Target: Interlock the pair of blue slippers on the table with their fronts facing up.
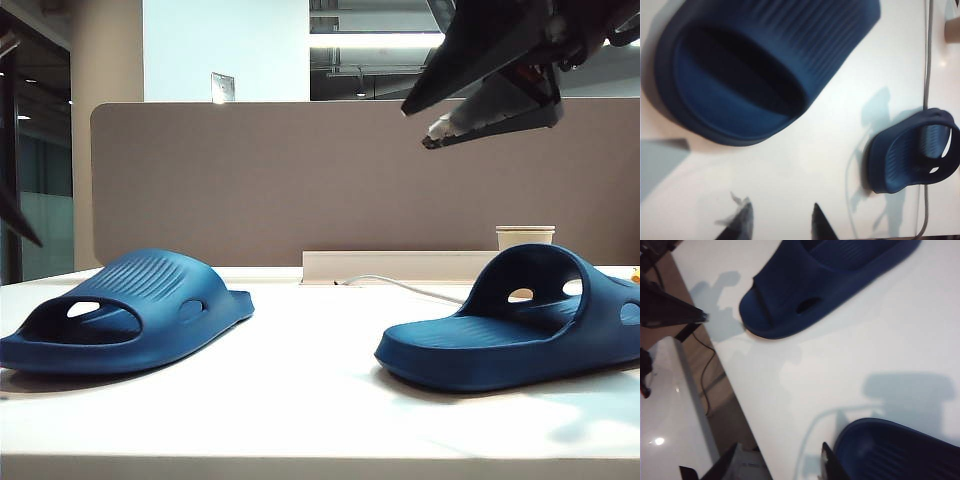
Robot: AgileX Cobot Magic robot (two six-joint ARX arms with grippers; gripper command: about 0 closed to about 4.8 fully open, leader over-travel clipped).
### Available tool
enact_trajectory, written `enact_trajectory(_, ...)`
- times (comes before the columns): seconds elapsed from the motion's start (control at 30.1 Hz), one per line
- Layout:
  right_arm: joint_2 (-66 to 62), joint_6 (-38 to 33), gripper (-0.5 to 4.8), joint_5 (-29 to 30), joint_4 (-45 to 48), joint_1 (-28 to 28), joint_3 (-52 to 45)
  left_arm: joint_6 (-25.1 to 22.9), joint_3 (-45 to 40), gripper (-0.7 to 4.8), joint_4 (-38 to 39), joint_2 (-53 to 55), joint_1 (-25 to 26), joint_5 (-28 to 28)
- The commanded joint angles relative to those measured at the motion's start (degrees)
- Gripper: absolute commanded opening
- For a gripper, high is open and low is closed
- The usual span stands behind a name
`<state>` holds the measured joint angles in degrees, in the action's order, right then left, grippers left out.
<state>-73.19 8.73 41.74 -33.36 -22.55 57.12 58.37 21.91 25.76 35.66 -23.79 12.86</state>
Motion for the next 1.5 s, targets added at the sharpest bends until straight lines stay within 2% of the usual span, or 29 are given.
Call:
enact_trajectory(0.03, 0.24, 0.48, 1.98, 2.34, 0.61, -0.22, 0.22, 4.15, -2.01, 1.55, -2.12, -1.62, -0.07, 0.02)
enact_trajectory(0.13, 0.24, 0.52, 1.98, 3.54, 0.48, -0.85, 0.22, 8.46, -4.15, 1.66, -4.13, -3.3, -0.07, -0.31)
enact_trajectory(0.17, 0.24, 0.57, 1.98, 5.57, 0.55, -0.9, 0.22, 10.25, -5.31, 1.89, -5.49, -4.17, -0.07, -0.98)
enact_trajectory(0.23, 0.24, 0.61, 1.98, 6.62, 0.94, -2.21, 0.22, 12.68, -6.69, 1.89, -5.97, -5.29, -0.07, -2.95)
enact_trajectory(0.37, 0.24, 3.76, 1.98, 6.38, 1.01, -5.68, 0.15, 14.82, -8.74, 1.89, -8.61, -5.77, -0.07, -3.91)
enact_trajectory(0.53, 0.07, 3.74, 1.98, 4.44, 2.82, -9.03, 0.02, 17.51, -11.61, 1.89, -12.28, -5.73, -0.07, -5.46)
enact_trajectory(0.6, -0.15, 3.54, 1.98, 4.44, 3.21, -9.38, 0.02, 17.57, -12.46, 1.95, -13.86, -5.73, -0.07, -6.29)
enact_trajectory(0.66, -0.2, 3.52, 1.98, 4.44, 3.21, -9.38, -0.04, 17.92, -13.03, 2.5, -14.99, -5.73, -0.07, -6.67)
enact_trajectory(0.93, -0.2, 3.3, 1.98, 4.5, 3.19, -9.38, -0.04, 18.4, -13.22, 2.46, -15.67, -5.64, -0.07, -10.75)
enact_trajectory(1.13, -0.2, 3.3, 1.98, 4.92, 3.15, -9.38, -0.07, 21.14, -17.79, 2.46, -23.8, -5.64, -0.07, -11.3)
enact_trajectory(1.5, -0.2, 3.3, 1.98, 4.9, 3.23, -9.38, -0.04, 20.74, -18.8, 2.46, -26.32, -5.6, -0.07, -14.36)
